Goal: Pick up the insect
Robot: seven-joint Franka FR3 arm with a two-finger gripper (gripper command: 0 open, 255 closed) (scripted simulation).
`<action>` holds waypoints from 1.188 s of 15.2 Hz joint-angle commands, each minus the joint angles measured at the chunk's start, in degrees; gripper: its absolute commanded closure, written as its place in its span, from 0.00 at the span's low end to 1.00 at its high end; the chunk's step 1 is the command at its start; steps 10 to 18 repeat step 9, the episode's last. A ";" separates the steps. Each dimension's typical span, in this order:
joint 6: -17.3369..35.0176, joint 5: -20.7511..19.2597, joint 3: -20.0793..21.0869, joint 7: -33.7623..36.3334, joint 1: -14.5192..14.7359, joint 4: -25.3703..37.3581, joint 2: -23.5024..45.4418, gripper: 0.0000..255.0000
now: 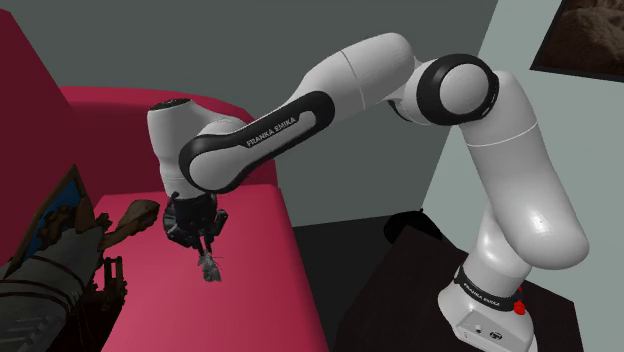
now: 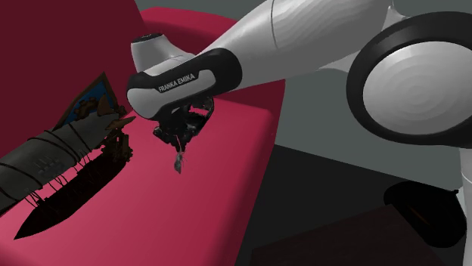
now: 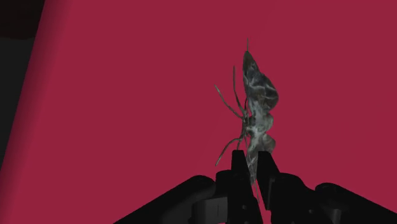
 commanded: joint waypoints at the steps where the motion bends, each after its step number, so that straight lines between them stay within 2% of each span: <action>1: -1.14 0.29 0.19 -0.13 -0.07 0.30 -0.63 1.00; 7: -4.71 1.08 0.70 -0.56 -0.23 2.16 -2.45 1.00; 18: -4.80 1.10 0.71 -0.57 -0.23 2.21 -2.49 1.00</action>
